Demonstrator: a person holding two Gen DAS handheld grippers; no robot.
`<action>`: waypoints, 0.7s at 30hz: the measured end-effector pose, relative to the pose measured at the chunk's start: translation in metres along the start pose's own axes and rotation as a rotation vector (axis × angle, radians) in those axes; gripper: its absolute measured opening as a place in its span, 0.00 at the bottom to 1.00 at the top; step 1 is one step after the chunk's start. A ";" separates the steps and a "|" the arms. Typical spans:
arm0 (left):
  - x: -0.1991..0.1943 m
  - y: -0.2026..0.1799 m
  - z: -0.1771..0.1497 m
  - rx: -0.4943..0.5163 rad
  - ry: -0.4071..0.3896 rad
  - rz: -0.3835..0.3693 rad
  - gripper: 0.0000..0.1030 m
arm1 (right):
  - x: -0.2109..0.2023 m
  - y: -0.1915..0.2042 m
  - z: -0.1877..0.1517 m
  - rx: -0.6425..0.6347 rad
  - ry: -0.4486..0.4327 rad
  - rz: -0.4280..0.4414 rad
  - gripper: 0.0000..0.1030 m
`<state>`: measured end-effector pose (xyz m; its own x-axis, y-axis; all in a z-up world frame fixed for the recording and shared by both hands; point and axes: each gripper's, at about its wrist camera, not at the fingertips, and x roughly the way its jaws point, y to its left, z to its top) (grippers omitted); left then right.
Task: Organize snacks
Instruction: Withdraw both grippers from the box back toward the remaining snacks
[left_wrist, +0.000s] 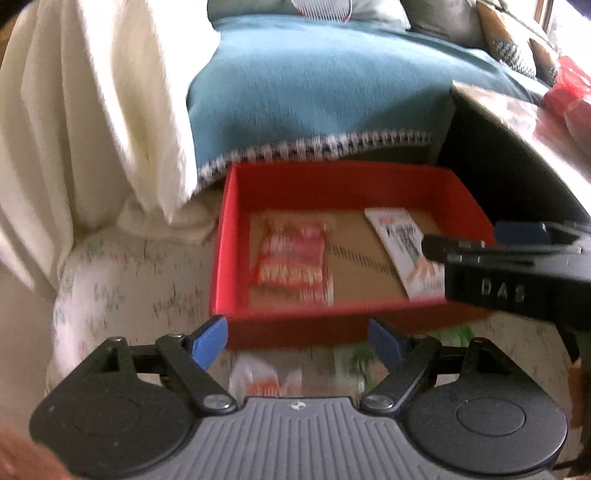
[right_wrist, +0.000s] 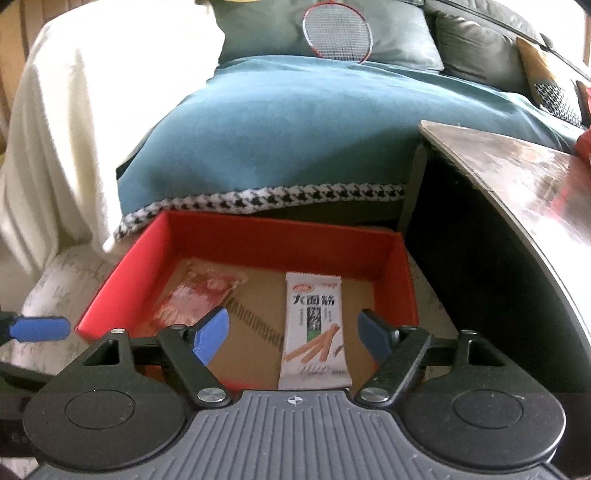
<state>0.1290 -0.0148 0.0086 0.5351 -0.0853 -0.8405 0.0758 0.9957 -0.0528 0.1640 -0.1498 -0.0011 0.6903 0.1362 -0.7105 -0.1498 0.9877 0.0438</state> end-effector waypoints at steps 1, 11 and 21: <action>-0.001 0.000 -0.006 0.003 0.012 -0.005 0.75 | -0.002 0.001 -0.002 -0.007 0.002 -0.002 0.81; 0.004 0.007 -0.039 -0.032 0.122 -0.022 0.75 | -0.034 -0.002 -0.028 0.014 0.028 0.001 0.83; 0.010 0.008 -0.049 -0.021 0.152 0.001 0.75 | -0.052 -0.013 -0.076 0.055 0.121 -0.022 0.84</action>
<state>0.0936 -0.0060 -0.0264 0.4019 -0.0795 -0.9122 0.0571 0.9965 -0.0617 0.0760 -0.1751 -0.0181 0.6025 0.1071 -0.7909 -0.0941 0.9936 0.0629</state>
